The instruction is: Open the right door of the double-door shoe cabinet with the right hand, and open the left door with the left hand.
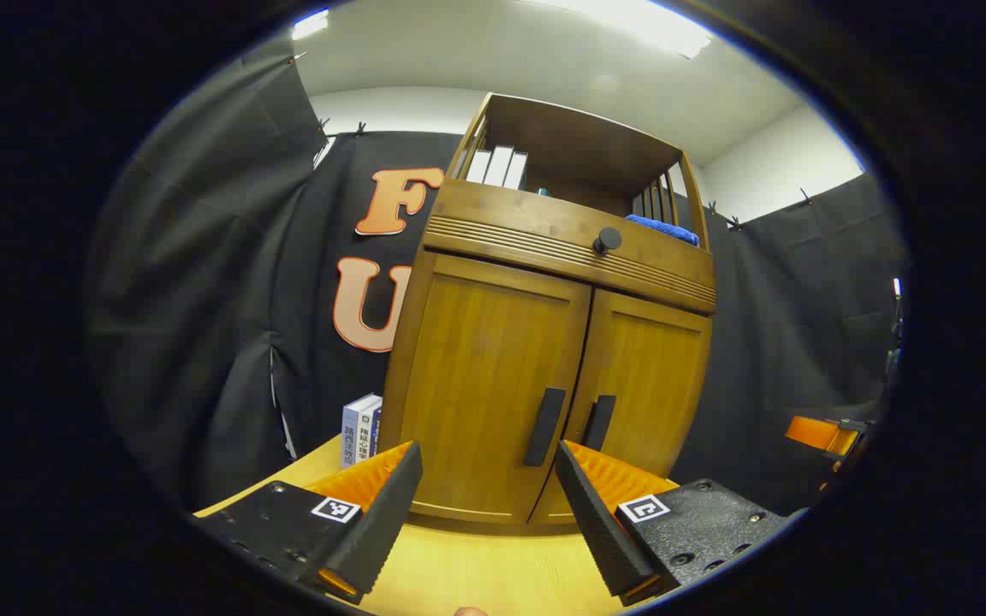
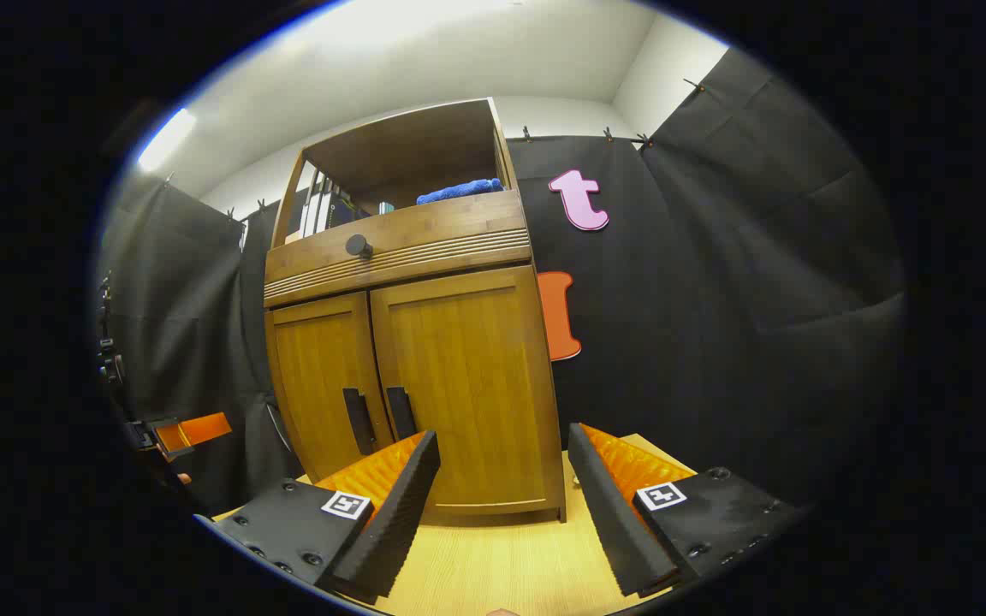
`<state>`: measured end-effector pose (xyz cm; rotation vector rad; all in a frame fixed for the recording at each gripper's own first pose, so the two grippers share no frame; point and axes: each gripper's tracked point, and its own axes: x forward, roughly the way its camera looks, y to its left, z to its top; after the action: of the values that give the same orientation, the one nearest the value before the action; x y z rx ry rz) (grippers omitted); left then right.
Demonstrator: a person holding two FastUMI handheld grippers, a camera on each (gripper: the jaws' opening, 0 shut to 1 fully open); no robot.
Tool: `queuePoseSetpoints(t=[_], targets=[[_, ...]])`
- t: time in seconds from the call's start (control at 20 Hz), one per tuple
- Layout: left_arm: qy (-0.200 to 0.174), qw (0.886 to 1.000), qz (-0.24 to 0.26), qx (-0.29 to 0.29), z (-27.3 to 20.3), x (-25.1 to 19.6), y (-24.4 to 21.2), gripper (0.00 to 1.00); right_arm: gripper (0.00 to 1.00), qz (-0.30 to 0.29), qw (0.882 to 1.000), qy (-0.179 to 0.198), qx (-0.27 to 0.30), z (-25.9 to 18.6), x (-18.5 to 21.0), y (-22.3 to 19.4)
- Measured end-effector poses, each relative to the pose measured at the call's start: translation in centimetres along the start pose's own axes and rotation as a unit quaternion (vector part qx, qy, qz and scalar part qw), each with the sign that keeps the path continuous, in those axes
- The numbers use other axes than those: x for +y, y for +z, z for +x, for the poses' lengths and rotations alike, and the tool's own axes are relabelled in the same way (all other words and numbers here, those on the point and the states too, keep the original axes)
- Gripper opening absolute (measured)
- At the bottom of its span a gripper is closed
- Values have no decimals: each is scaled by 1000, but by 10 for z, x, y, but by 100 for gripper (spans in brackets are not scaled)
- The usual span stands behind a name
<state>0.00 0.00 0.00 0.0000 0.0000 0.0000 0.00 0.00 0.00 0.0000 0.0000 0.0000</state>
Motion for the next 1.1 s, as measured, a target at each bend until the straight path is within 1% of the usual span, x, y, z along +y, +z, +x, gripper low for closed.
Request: queuePoseSetpoints(t=[0.05, 0.1, 0.2, 0.25, 0.3, 0.35, 0.4, 0.45, 0.5, 0.55, 0.6, 0.65, 0.7, 0.75, 0.8, 0.9, 0.95, 1.0, 1.05, 1.1], targets=[[-4, 1000, -2, 1, 1, -3, -1, 92, 89, 1, 1000, -1, -1, 0, -1, 0], [-4, 1000, -1, -1, 2, -4, 0, 97, 89, 1, 1000, -2, -3, 0, -3, 2], [1, 1000, 8, -6, 5, -2, 3, 92, 89, 1, 1000, -1, -5, -2, -4, 2], [3, 1000, 11, -11, 5, -1, 6, 95, 98, 2, 1000, -1, -5, -3, -4, 1], [4, 1000, 14, -15, 5, -1, 9, 92, 98, 3, 1000, -2, -5, -3, -5, 1], [3, 1000, 16, -19, 4, -2, 12, 92, 98, 4, 1000, -2, -4, -2, -6, 1], [1, 1000, 19, -22, 2, -4, 12, 92, 88, 3, 1000, -4, -4, -1, -7, 1], [2, 999, 21, -24, 1, -4, 13, 97, 88, 2, 1000, -5, -4, -1, -7, 2], [2, 999, 23, -25, -1, -4, 14, 94, 88, 1, 1000, -5, -4, 0, -8, 3], [3, 999, 24, -27, -2, -3, 15, 94, 98, -1, 1000, -6, -2, 0, -8, 2], [5, 999, 25, -28, -3, -3, 15, 94, 98, -2, 1000, -5, -1, 0, -7, 1], [7, 999, 29, -31, -3, -1, 17, 94, 89, -2, 1000, -4, -1, -1, -6, 1], [10, 999, 31, -34, -3, -1, 19, 92, 89, -1, 1000, -2, -1, -1, -6, 1], [11, 999, 31, -36, -4, 0, 20, 92, 89, 0, 1000, -1, -1, 0, -5, 1], [12, 999, 31, -37, -4, 0, 20, 94, 98, 2, 1000, 0, -1, 1, -6, 1], [11, 999, 34, -36, -3, 1, 20, 94, 98, 7, 1000, -1, -1, 1, -5, -1], [13, 999, 36, -38, -3, 2, 21, 92, 98, 9, 1000, 0, 0, 3, -5, -2], [15, 998, 37, -38, -2, 4, 21, 94, 98, 10, 1000, 2, 2, 6, -3, -5], [17, 998, 38, -37, -2, 6, 20, 92, 98, 10, 1000, 3, 4, 7, 0, -8], [19, 998, 38, -35, -2, 8, 19, 94, 98, 11, 1000, 4, 7, 12, 2, -11]])
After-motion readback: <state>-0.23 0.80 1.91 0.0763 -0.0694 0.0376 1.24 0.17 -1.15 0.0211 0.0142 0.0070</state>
